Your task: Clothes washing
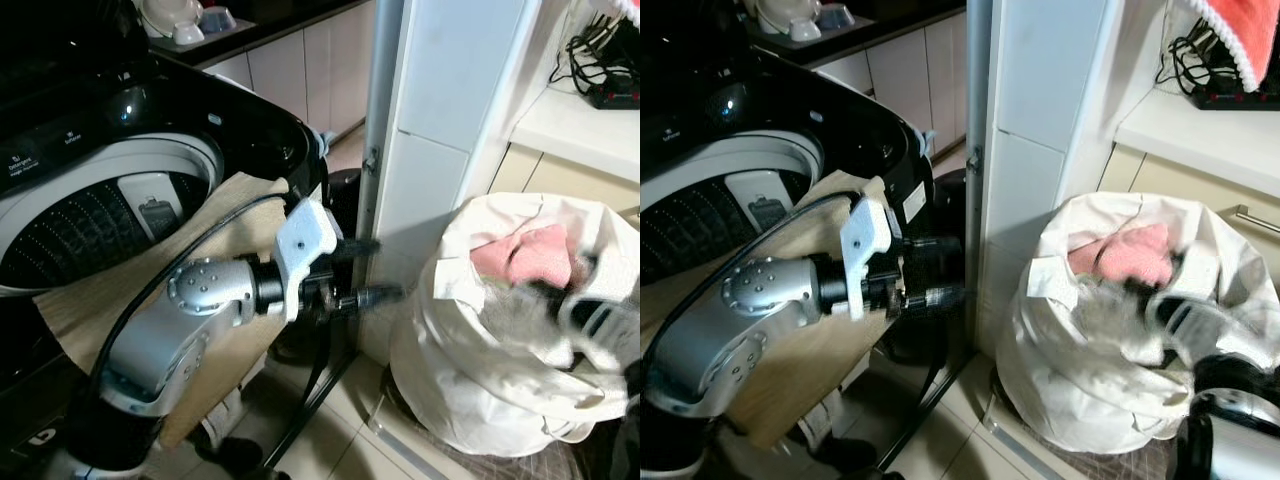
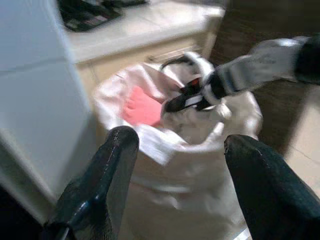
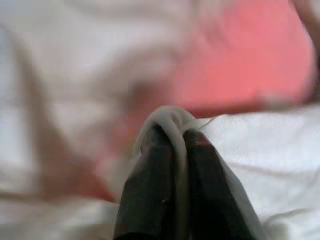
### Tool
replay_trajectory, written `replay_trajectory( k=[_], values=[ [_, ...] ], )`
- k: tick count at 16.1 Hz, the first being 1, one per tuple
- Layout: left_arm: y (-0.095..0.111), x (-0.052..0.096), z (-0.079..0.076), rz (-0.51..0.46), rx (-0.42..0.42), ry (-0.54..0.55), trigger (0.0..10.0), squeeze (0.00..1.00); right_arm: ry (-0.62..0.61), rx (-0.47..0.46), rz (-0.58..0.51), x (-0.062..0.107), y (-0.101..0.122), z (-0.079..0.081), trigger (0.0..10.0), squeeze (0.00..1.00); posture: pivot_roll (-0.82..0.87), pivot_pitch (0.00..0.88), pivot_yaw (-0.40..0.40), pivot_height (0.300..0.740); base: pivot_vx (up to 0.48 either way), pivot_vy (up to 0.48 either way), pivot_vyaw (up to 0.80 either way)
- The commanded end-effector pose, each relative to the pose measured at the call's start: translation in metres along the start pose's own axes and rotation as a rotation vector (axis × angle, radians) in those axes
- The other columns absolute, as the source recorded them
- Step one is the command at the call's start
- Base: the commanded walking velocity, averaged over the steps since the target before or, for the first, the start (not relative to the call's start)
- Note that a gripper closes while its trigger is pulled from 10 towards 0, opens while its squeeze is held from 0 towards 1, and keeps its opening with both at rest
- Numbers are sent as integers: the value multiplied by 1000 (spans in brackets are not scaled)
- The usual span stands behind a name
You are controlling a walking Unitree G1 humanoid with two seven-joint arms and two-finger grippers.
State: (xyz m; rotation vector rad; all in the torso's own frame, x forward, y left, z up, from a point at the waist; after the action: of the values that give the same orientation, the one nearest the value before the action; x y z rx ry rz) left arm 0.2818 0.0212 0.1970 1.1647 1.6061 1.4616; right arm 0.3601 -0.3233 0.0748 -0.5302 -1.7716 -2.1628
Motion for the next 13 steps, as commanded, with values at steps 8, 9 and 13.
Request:
replay_trajectory(
  k=[8,9,13],
  values=[
    [109,-6,42,-469,13,226,10000,1000,754,109,-627,148,179,158,0,0,-189,0,64,740,0,0,0],
    [119,-11,39,-492,-3,210,10000,1000,828,97,-656,160,183,174,0,0,-186,0,56,740,0,0,0],
    [126,-33,15,-502,-14,85,10000,1000,996,-24,-706,182,197,214,0,0,-185,0,49,740,0,0,0]
  ],
)
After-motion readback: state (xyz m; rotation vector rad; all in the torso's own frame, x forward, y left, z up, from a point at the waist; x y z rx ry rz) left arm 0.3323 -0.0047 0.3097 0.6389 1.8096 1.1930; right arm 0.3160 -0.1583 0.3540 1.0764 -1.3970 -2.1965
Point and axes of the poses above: a point about 5 cm out from each wrist's last joint towards the gripper, its own x axis pointing back from the gripper into the wrist, its own y axis along the axis of the wrist's last joint, z = x × y, the point moved 6 cm from there along -x, pointing out of the wrist towards the gripper, and after that the axes turned 15 degrees about x, right-handed, at the moved point
